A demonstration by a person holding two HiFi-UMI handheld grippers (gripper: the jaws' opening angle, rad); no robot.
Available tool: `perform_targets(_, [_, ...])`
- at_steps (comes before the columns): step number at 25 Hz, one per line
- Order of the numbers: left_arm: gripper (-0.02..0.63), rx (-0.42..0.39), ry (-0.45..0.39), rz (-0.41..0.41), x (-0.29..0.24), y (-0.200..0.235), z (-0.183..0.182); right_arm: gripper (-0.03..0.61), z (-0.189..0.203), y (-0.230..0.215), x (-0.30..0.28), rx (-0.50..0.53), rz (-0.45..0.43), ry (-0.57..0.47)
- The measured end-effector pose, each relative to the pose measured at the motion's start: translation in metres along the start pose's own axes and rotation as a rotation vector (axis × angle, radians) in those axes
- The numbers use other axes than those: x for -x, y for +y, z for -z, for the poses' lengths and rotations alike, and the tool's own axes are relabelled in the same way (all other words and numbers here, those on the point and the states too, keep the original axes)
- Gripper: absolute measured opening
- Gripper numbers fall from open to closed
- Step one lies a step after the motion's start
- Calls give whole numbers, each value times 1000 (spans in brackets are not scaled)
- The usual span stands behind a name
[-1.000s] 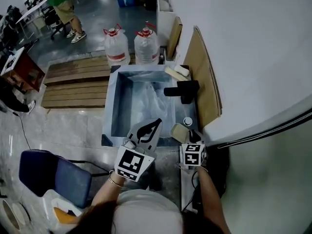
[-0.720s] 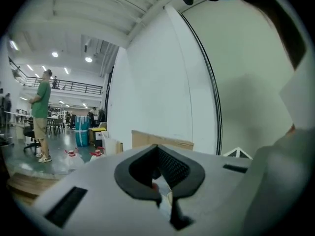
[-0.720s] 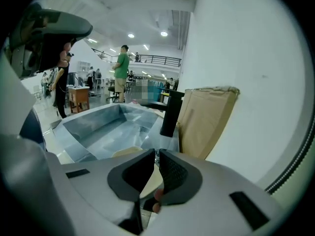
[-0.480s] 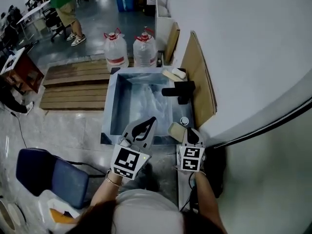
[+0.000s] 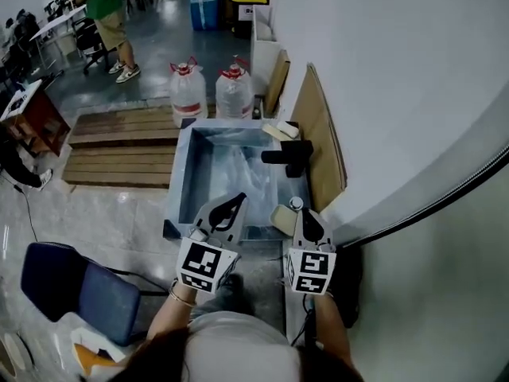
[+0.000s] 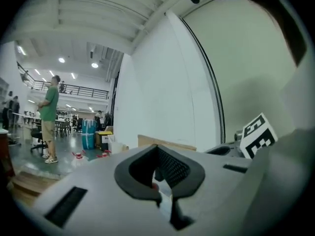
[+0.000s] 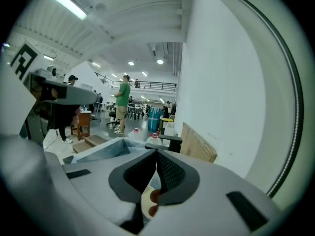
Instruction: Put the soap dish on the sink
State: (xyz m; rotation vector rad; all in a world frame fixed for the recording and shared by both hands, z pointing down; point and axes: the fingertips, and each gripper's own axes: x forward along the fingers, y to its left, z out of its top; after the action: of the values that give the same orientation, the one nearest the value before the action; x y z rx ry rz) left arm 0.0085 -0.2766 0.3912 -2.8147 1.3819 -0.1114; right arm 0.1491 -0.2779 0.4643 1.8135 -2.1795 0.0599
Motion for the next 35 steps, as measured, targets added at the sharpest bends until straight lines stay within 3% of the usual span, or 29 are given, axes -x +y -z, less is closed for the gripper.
perform_targets(11, [3,11,-29,-4,4,0,-7,26,-52,12,34,-6,-26,-119])
perform_targets(35, [3,11,-31,13,3,-10,-12,25,-61,11,47,-2,-27,-136])
